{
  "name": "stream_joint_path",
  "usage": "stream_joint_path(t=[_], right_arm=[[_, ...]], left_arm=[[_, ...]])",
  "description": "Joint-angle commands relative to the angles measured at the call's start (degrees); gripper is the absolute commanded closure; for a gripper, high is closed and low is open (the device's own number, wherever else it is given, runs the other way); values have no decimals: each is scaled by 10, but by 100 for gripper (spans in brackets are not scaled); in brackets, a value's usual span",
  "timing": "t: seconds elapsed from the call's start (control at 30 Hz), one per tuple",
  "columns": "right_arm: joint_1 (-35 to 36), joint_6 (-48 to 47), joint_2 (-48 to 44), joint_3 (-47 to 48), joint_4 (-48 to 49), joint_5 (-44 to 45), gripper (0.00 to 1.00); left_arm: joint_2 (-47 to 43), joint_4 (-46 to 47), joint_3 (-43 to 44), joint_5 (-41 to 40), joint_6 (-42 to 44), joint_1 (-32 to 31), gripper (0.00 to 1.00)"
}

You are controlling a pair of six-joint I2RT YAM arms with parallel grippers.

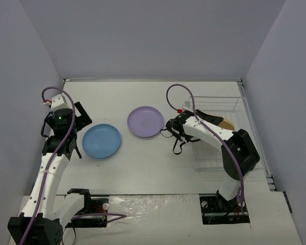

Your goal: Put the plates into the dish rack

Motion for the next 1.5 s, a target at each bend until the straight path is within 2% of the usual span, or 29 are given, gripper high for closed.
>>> stream_joint_path(t=[0.0,0.1,0.27,0.33,0.37,0.47,0.5,0.63,0.73,0.8,1.0,1.27,1.47], right_arm=[[-1,73,-44,57,-25,106,100],[-13,104,-57,114,-24,122,100],[-25,167,-79,153,-23,120,100],[-29,205,-90,165,-24,116,100],[-33,252,-103,181,-24,110,100],[-44,317,-145,197,-7,63,100],[-44,319,-158,195,-3,51,100],[-44,235,-224,156,113,-29,100],[-48,270,-263,146,83,-58,100],[-50,300,-288,139,61,-71,100],[-64,370,-312,118,-19,-86,100],[-94,407,-318,72,-20,-108,100],[-95,398,-302,76,-22,-111,100]], left_arm=[[0,32,34,-3,4,2,3],[0,31,34,-4,4,2,3],[-2,31,33,-5,3,3,3],[-1,32,33,-3,2,2,3],[-1,33,34,-1,1,2,3],[1,37,37,20,3,2,3],[1,39,39,28,4,2,3],[11,47,55,100,3,1,3],[21,66,60,158,-5,-11,3],[33,75,66,161,-6,-42,3],[83,73,107,93,13,-157,3],[160,107,137,99,13,-237,3],[266,125,210,112,17,-301,3]])
